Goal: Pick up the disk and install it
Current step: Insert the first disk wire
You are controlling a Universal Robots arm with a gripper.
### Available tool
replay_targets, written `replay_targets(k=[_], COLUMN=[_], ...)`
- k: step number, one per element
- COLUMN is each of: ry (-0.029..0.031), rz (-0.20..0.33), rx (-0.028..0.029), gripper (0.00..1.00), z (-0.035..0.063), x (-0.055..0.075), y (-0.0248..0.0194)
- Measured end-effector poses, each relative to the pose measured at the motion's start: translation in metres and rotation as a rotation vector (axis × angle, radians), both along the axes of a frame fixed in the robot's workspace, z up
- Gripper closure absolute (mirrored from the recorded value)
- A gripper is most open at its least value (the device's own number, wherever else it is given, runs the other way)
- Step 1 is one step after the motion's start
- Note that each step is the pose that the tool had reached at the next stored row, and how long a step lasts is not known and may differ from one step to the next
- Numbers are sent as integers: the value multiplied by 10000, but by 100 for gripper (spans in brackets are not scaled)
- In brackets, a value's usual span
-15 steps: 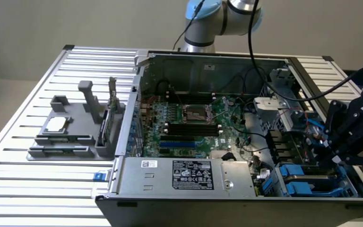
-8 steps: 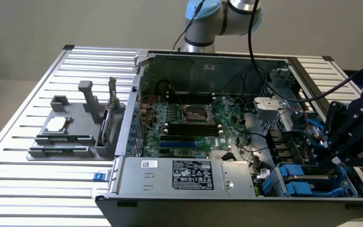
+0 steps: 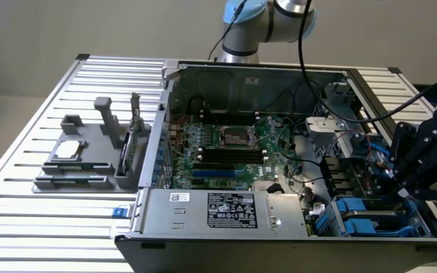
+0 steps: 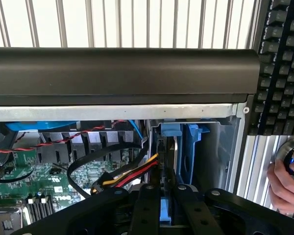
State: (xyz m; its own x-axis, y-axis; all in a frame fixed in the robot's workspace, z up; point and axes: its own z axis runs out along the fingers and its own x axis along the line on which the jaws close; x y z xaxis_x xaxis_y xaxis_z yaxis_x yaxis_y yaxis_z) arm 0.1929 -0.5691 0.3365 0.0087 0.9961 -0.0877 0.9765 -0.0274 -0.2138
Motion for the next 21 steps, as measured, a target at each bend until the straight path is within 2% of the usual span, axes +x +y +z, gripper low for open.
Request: replay_targets(k=[14, 21], ry=[43, 106], rz=[-166, -252], rx=[3, 0], gripper=[84, 84], z=[-3, -2], x=[5, 42], y=[1, 0])
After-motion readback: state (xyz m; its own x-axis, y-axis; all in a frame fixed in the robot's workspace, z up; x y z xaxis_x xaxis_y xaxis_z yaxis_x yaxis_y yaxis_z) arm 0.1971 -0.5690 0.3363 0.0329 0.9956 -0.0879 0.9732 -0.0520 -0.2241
